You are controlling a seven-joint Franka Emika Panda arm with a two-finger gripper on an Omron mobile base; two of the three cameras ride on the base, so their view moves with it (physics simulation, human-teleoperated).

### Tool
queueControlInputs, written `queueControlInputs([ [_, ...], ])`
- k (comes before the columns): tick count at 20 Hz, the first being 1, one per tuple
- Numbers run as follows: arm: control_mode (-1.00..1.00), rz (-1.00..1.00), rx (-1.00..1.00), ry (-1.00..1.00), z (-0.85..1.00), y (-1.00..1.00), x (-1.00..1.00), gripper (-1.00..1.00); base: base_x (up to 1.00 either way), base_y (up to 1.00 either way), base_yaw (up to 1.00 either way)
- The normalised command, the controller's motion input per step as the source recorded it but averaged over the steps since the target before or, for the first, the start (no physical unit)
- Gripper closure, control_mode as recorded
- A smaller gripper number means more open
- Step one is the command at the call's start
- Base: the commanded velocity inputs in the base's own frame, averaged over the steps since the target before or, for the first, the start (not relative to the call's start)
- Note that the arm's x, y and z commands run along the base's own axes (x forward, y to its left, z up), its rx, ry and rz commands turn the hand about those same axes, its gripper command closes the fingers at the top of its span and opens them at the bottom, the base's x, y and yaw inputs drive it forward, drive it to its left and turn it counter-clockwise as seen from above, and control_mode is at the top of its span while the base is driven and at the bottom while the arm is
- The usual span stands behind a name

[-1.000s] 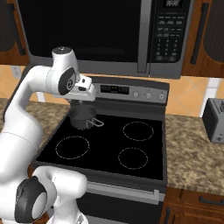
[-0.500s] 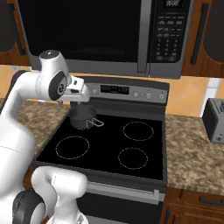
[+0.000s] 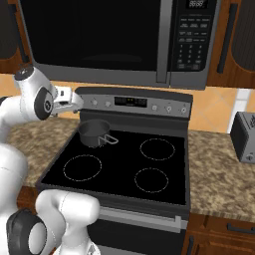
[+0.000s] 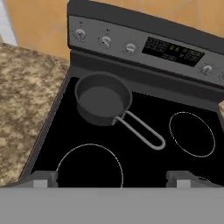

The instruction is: Turn off the rear left burner of the stove.

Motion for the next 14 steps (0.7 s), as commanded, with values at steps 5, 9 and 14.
queueControlInputs([
  [5,-1.00,0.16,-0.16,-0.09,-0.22,0.05,0.49,-1.00,0.00,0.00,0.00],
  [9,-1.00,0.01,-0.21,0.09,-0.04,0.09,0.53,-1.00,0.00,0.00,0.00],
  [14,-1.00,0.00,-0.23,0.00,-0.30,0.25,0.44,-1.00,0.00,0.00,0.00],
])
